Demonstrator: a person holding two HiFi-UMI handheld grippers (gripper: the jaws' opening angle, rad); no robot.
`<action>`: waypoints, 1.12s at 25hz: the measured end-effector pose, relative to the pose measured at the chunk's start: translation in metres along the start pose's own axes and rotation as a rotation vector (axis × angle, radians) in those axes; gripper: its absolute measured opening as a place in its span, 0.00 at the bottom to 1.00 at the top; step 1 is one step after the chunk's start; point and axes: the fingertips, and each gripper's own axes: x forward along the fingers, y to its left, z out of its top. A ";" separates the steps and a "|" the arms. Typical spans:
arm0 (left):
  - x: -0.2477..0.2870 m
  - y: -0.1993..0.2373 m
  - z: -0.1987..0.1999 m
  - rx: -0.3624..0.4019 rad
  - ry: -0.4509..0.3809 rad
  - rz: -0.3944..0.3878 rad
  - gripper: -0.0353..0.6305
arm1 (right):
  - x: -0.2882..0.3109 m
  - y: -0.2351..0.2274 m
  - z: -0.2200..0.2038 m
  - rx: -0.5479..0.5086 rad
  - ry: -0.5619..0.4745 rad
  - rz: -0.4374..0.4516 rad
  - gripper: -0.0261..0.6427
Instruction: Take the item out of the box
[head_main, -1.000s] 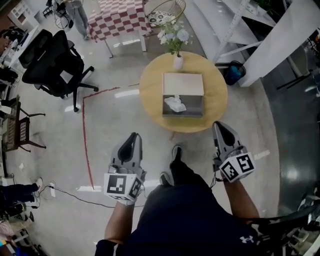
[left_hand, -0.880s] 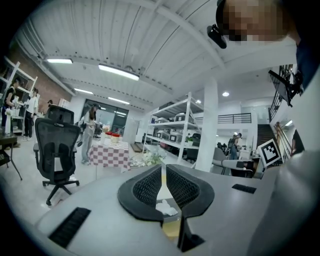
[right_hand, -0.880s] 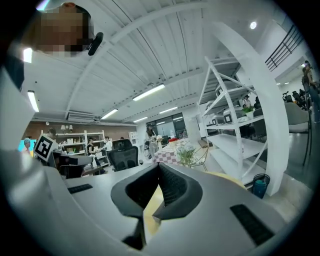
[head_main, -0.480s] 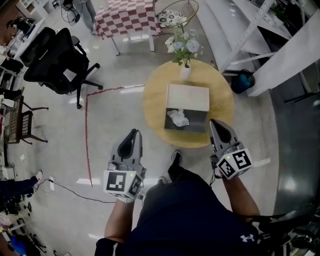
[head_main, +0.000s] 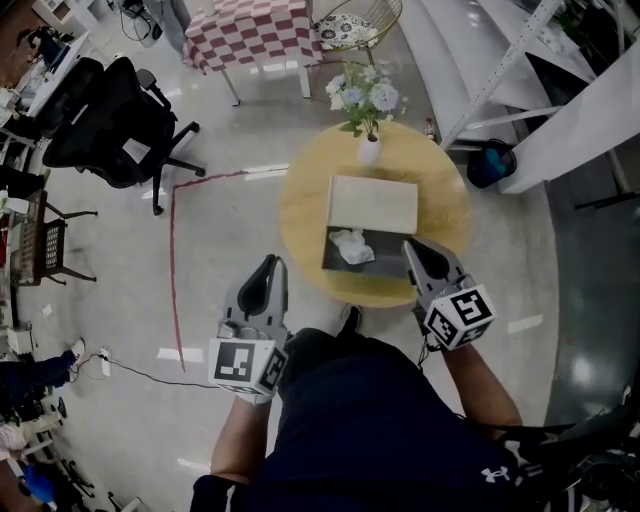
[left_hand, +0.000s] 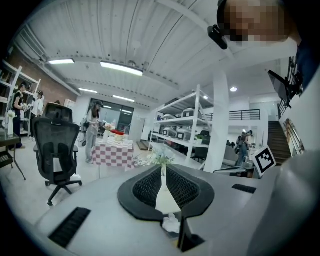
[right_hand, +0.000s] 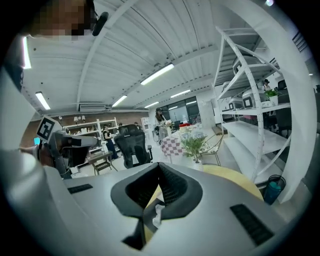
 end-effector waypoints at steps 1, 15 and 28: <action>0.004 0.000 0.000 -0.001 0.003 -0.002 0.12 | 0.003 -0.001 -0.004 0.002 0.022 0.010 0.06; 0.061 0.012 0.001 0.050 0.069 -0.113 0.12 | 0.046 0.000 -0.039 -0.112 0.161 -0.017 0.06; 0.106 0.031 -0.068 0.207 0.214 -0.350 0.12 | 0.100 0.017 -0.136 -0.283 0.497 0.046 0.06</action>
